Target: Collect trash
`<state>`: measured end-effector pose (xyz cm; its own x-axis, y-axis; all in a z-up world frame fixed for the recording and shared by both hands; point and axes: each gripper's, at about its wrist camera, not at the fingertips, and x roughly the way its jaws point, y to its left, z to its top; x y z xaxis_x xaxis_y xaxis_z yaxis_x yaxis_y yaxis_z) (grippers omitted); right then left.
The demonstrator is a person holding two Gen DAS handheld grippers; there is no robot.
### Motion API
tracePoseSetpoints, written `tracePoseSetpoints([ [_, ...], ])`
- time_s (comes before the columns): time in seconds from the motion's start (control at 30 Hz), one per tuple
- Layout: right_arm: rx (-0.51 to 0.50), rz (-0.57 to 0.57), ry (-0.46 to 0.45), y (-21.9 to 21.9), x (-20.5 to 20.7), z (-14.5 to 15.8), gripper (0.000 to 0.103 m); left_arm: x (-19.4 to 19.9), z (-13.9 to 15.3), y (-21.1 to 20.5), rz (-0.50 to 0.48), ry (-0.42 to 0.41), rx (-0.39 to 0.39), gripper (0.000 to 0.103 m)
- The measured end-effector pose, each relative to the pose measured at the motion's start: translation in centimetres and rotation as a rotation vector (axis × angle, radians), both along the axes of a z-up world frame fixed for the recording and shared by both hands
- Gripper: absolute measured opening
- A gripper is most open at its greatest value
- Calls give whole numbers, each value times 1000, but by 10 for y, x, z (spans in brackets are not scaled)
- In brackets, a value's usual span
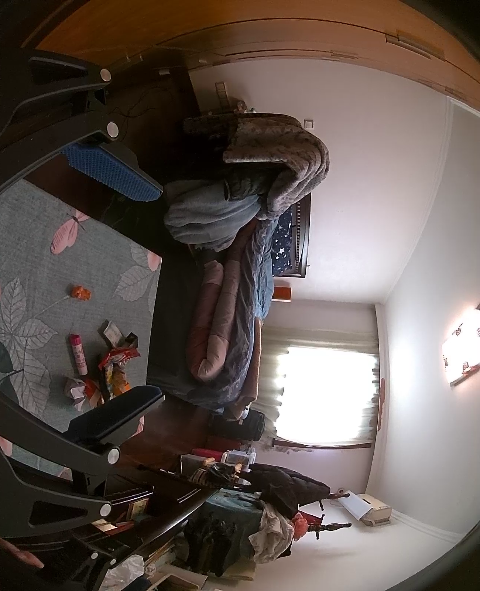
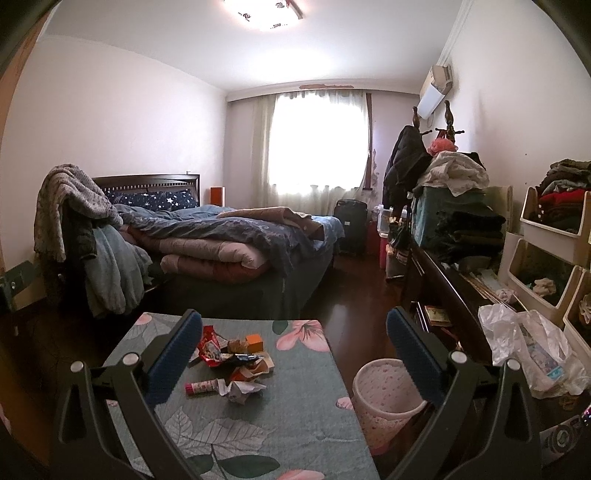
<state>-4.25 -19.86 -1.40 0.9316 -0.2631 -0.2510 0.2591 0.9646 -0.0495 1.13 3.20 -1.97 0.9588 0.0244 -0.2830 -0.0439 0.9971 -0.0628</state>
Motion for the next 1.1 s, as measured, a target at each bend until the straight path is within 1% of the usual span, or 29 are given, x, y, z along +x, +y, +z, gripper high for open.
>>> tracePoseSetpoints([
  [1.1, 1, 5, -1, 3, 0, 0, 100, -3, 7, 0, 0, -1, 3, 99],
])
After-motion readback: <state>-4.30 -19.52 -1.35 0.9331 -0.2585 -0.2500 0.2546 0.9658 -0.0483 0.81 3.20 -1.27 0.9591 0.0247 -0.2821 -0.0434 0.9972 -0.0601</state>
